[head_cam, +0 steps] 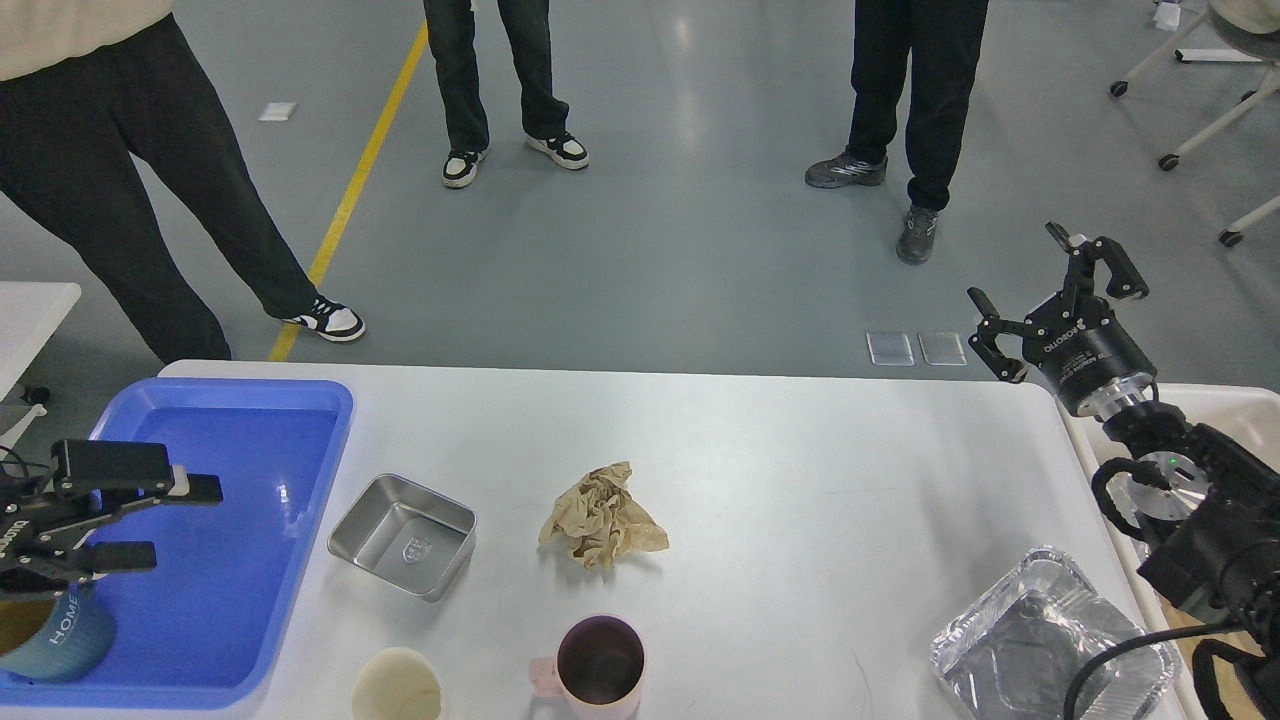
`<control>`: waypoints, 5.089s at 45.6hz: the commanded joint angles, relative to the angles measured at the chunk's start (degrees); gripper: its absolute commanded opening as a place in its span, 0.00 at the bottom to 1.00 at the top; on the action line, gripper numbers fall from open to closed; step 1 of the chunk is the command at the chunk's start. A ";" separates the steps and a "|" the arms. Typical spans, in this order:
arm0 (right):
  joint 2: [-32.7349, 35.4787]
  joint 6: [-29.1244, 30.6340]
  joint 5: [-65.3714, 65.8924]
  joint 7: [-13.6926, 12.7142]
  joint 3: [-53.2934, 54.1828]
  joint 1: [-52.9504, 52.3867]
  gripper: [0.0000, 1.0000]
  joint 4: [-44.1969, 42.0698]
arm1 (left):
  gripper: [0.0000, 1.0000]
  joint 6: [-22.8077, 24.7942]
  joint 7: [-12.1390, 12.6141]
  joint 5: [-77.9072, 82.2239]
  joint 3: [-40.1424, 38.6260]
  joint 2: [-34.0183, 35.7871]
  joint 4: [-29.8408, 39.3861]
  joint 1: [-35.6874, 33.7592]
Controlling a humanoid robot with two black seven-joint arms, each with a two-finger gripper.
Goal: Tidy desktop
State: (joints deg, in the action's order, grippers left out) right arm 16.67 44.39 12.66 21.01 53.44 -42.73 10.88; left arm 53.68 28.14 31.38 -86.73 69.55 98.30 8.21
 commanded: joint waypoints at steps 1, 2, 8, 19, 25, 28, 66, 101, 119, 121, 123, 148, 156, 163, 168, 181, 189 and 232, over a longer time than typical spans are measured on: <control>-0.15 0.00 0.00 0.00 0.00 0.01 1.00 0.11 | 0.95 1.32 2.17 5.00 0.07 -0.64 0.32 0.14; -0.15 0.00 0.00 0.00 0.00 0.01 1.00 0.11 | 0.95 1.32 2.53 5.88 0.07 -1.08 0.49 0.14; -0.06 0.00 0.00 0.00 0.00 0.28 1.00 0.11 | 0.94 1.32 4.28 10.63 0.16 -4.42 1.90 -0.48; 0.20 0.00 0.00 0.09 0.09 1.33 1.00 2.04 | 0.94 1.32 5.69 20.38 2.97 -10.39 1.64 -4.43; 0.20 0.00 0.00 0.09 0.09 1.77 1.00 2.39 | 0.93 1.32 7.36 24.60 5.42 -15.67 1.37 -7.33; 0.29 0.00 0.00 0.09 0.09 1.95 1.00 2.48 | 0.93 1.32 8.06 25.31 7.80 -18.22 1.37 -9.52; 2.40 0.00 0.00 0.09 0.09 2.91 1.00 4.24 | 0.93 -8.68 14.31 26.01 55.00 -40.19 -3.37 -44.86; 3.63 0.08 -0.09 0.17 0.35 3.44 1.00 4.94 | 0.71 -7.89 14.39 32.69 66.43 -50.22 -11.46 -49.26; 4.07 0.52 -0.09 0.17 0.44 3.53 1.00 4.94 | 0.52 -6.22 14.39 33.48 66.60 -50.22 -11.55 -49.96; 4.07 0.70 -0.09 0.17 0.44 3.44 1.00 4.94 | 0.46 -5.78 14.39 33.83 66.60 -50.13 -11.64 -49.96; 4.07 0.70 -0.09 0.17 0.44 3.53 1.00 4.94 | 0.42 -5.61 14.39 34.53 66.60 -50.13 -11.64 -49.87; 4.07 0.87 -0.09 0.17 0.53 3.88 1.00 4.94 | 0.00 -5.52 14.39 38.84 66.60 -52.24 -15.50 -49.52; 4.07 0.87 -0.09 0.17 0.53 3.88 1.00 4.94 | 0.00 -2.62 15.10 37.79 65.46 -52.50 -15.24 -50.66; 4.16 0.87 -0.09 0.17 0.44 3.80 1.00 4.94 | 0.00 1.32 17.81 29.55 59.67 -51.36 -14.27 -57.77; 4.07 0.87 -0.09 0.17 0.35 3.71 1.00 4.94 | 0.00 1.32 20.28 19.79 56.24 -46.54 -14.10 -66.90; 3.81 0.79 0.00 0.09 0.26 3.62 1.00 5.12 | 0.00 1.32 20.55 -1.49 60.97 -28.78 -13.31 -88.98; 3.63 0.79 0.00 0.09 0.26 3.53 1.00 5.47 | 0.00 1.32 20.46 -4.22 61.33 -26.22 -13.22 -90.57; 4.16 0.87 0.00 0.17 0.35 5.46 1.00 7.14 | 0.00 1.32 19.58 25.74 8.78 -16.90 -21.13 -21.06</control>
State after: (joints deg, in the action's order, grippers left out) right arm 20.72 45.22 12.67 21.13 53.74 -37.78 18.02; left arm 54.99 47.72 51.77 -70.00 56.83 77.24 -20.66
